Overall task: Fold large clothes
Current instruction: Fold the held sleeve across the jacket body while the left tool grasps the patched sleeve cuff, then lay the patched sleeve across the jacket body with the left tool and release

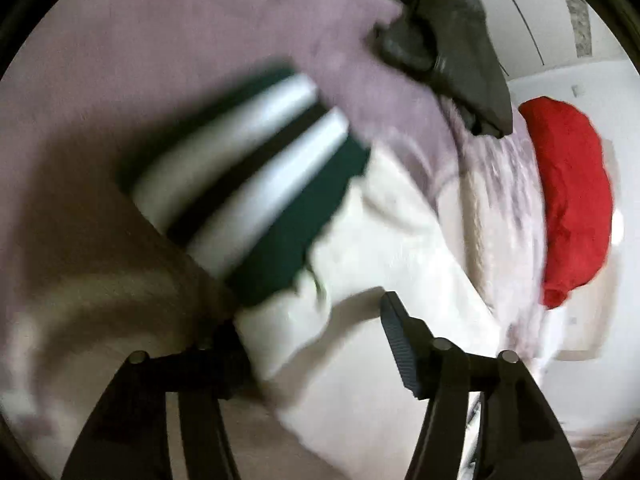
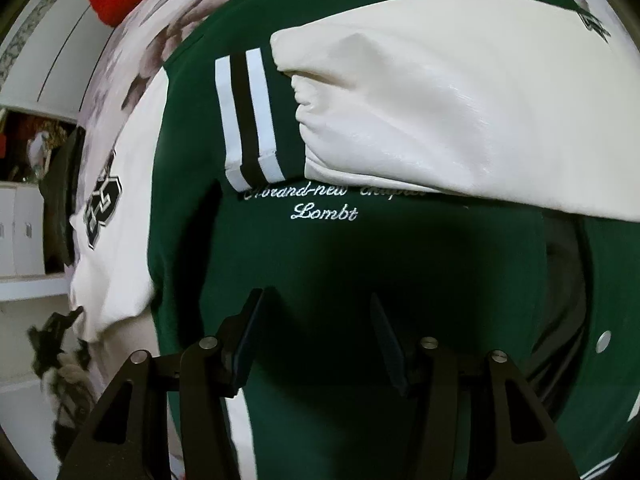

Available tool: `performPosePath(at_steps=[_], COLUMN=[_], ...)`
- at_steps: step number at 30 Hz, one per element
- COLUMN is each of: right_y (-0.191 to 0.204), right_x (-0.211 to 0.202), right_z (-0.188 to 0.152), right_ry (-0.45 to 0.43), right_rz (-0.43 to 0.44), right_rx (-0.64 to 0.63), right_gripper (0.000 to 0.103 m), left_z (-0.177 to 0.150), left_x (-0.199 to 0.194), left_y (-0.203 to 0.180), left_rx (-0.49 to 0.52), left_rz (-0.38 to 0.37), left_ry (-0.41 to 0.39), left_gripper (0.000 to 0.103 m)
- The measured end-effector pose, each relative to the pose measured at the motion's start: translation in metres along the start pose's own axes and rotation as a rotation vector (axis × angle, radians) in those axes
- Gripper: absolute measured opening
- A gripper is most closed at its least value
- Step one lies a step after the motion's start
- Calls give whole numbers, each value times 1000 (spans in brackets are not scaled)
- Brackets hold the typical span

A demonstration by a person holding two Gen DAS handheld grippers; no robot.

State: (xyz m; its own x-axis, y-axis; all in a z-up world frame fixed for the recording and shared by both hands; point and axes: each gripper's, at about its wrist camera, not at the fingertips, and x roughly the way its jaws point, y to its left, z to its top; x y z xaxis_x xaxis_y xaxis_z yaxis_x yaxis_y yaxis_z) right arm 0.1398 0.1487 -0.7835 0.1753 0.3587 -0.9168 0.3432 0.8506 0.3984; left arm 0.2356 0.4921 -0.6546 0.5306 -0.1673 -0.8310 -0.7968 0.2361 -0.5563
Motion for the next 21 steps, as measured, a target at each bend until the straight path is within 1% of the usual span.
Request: performPosePath(at_steps=[2,3,4,5,6,7,8,9,11,15,18,19,21], right_y=[-3,-5,-6,-7,-8,-7,-7,-7,-6,9,9,8,5], right_x=[0,0,-1,-2,-4,-6,-9,-14,-22,-37,-40,-41,-39], right_z=[1,1,2,3,4,6,7,8,10,21,34,38,47], right_ry=[3,4,5,4,1,-1,-7,-20,-42,-134,-171,-178,-188], right_rz=[15,20,21,20,15,8,-3,-23,-112,-430,-530,-550,-598], right_rx=[18,29,35,40,45,48,49,48,24,-102,-133,-143,-176], right_gripper=[61,61,61,61,61,61,61,61,61,61,61,62,63], left_z=[-7,-10,-13,-14,-16,-17,-19,-19,-25,-38,-59,-69,-85], left_x=[-3,-6,-10,-13,-17,-21,-27,-31,-44,-73,-97,-106,-115], left_y=[-4,-8,-12,-16,-26,-35,-47,-58,-83,-133,-180,-197,-227], left_rx=[32,42,47,55,85,118,153,181,251,406,525,562,622], left_rz=[7,17,13,14,41,68,87,104,124,143,132,121,94], left_ry=[-54,-80,-111,-137,-172,-194,-227,-251,-297,-383,-456,-478,-498], left_gripper=[57,55,55,42,15,10,6,5,5,4,4,4,4])
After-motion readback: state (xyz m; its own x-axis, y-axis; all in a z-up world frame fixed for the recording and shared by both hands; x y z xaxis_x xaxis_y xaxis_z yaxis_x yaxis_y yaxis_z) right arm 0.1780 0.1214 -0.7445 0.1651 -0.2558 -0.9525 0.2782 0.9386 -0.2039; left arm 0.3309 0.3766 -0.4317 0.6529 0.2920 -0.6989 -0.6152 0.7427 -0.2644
